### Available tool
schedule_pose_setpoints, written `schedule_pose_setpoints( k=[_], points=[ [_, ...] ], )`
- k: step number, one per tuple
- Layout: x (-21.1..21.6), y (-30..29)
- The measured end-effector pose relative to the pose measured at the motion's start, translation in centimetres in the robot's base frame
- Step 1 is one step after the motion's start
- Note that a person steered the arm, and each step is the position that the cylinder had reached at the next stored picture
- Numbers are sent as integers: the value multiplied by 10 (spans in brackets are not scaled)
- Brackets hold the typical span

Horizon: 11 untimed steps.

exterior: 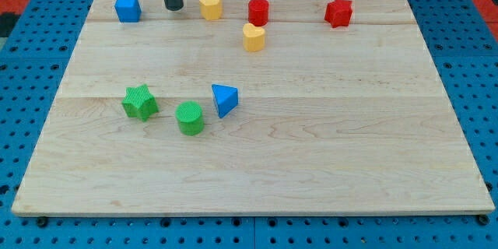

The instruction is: Slightly push the yellow hexagon to the top of the yellow heart

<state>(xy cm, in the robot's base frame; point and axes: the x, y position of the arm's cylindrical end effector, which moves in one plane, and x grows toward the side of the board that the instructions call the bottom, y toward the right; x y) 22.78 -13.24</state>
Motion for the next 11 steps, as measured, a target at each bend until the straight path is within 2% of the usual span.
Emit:
schedule_pose_setpoints(
  k=[1, 2, 4, 5, 6, 8, 9, 10, 11],
  points=[
    [-33, 64],
    [12, 131],
    [105, 172],
    [99, 146],
    [75, 109],
    [-26, 109],
    [-36, 47],
    [-10, 58],
    [2, 134]
  ],
)
